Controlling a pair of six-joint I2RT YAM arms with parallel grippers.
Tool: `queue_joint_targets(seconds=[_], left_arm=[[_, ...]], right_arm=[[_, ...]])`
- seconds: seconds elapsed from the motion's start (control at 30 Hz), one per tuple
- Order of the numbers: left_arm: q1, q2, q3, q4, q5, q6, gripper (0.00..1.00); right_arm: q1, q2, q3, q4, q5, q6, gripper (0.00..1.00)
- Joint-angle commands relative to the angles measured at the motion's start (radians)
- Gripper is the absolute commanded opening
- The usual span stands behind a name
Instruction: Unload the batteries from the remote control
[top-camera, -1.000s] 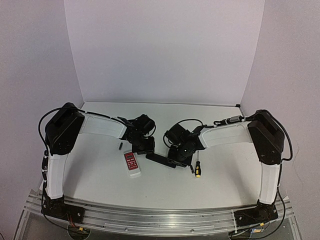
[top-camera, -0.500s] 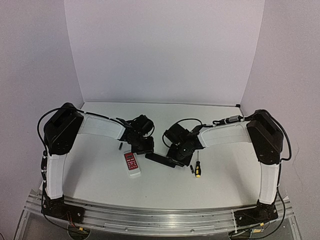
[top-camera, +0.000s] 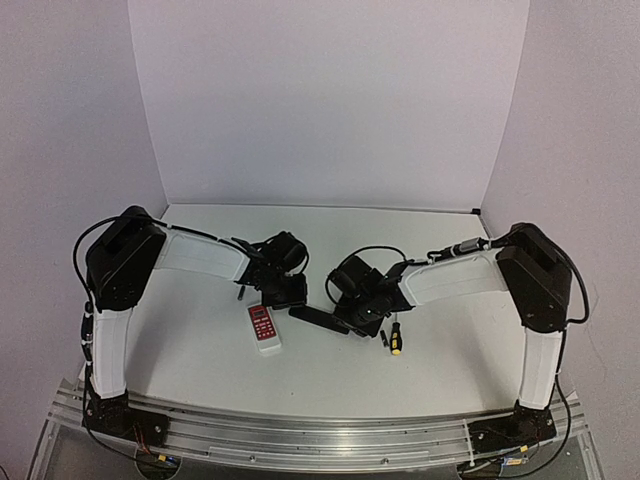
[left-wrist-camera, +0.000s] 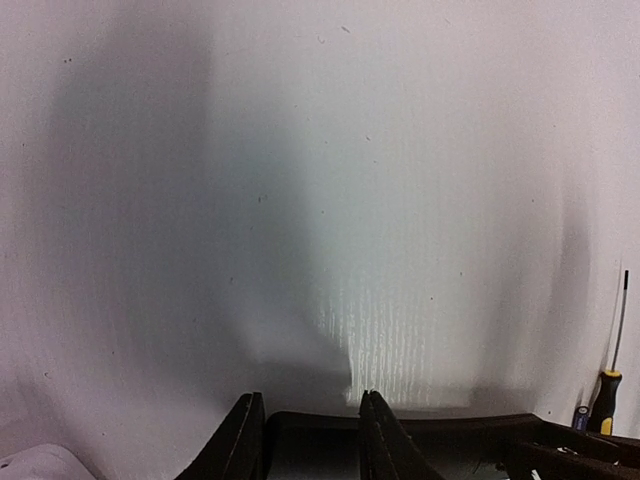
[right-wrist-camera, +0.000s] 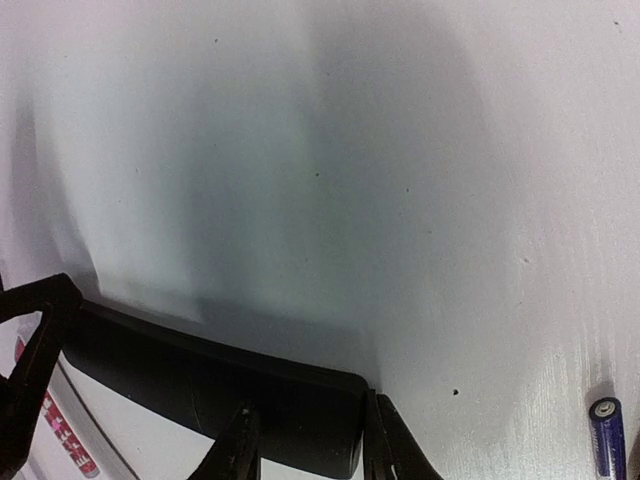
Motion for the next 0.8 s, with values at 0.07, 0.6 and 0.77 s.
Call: queue_joint_targets(seconds=[0.07, 0.6, 0.77], left_arm=[[-0.031, 0.098, -0.035, -0.238, -0.018, -0.018, 0.38], [-0.02, 0.065, 0.119, -0.296, -0.092, 0.041, 0.56], [-0.007, 0.023, 0.27, -0.349, -0.144, 0.081, 0.7]], right_arm=[[0.012, -0.052, -0.114, -0.02, 0.029, -0.044, 0.38], [0.003, -0.294, -0.127, -0.049, -0.027, -0.633, 0.73], [0.002, -0.375, -0.115, -0.046, -0.064, -0.954, 0.83]])
